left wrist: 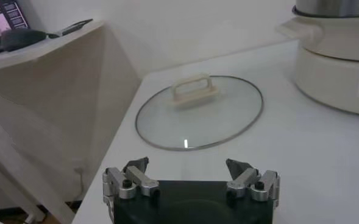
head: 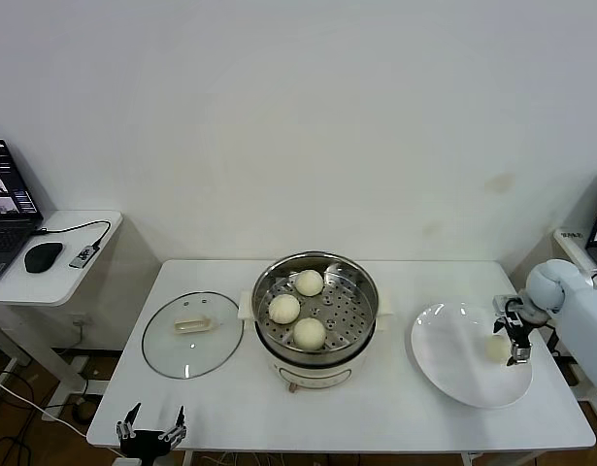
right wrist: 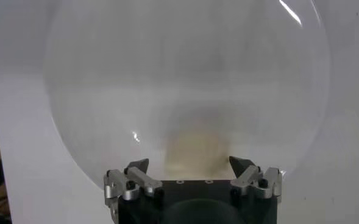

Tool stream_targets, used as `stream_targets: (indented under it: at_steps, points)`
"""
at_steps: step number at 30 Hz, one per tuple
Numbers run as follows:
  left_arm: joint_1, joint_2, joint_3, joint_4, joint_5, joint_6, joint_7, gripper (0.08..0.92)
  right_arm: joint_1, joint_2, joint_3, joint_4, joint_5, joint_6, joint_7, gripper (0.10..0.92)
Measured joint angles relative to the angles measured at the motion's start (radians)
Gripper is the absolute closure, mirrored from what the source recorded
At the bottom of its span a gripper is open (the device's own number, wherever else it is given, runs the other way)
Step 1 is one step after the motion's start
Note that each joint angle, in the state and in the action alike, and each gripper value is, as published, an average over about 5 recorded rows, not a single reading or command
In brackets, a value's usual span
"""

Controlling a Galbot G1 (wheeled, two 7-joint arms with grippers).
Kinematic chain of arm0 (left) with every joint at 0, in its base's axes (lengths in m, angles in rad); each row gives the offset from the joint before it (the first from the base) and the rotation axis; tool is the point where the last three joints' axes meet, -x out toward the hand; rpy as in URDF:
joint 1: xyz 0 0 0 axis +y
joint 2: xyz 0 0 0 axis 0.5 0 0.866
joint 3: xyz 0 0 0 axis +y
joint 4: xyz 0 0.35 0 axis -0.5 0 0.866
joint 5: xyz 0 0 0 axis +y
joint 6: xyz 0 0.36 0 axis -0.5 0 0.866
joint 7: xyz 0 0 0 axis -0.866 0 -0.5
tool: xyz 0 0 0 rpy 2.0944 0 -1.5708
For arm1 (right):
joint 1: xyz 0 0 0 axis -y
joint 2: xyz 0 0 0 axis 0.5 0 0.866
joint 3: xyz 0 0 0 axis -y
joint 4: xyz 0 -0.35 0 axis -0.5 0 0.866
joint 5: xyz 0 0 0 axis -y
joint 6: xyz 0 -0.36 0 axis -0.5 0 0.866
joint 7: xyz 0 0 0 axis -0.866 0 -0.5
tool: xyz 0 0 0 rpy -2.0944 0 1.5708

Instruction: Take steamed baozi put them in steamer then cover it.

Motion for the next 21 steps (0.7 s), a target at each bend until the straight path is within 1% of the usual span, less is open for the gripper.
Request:
stream_targets:
  at_steps: [19, 21]
  points:
    - [-0.005, -0.005, 0.005, 0.010, 0.004, -0.001, 0.000, 0.177, -0.004, 0.022, 0.012, -0.034, -0.019, 0.009, 0.021, 0.203]
    - [-0.005, -0.006, 0.006, 0.011, 0.005, -0.001, 0.000, 0.177, -0.003, 0.024, 0.013, -0.037, -0.018, 0.009, 0.025, 0.213]
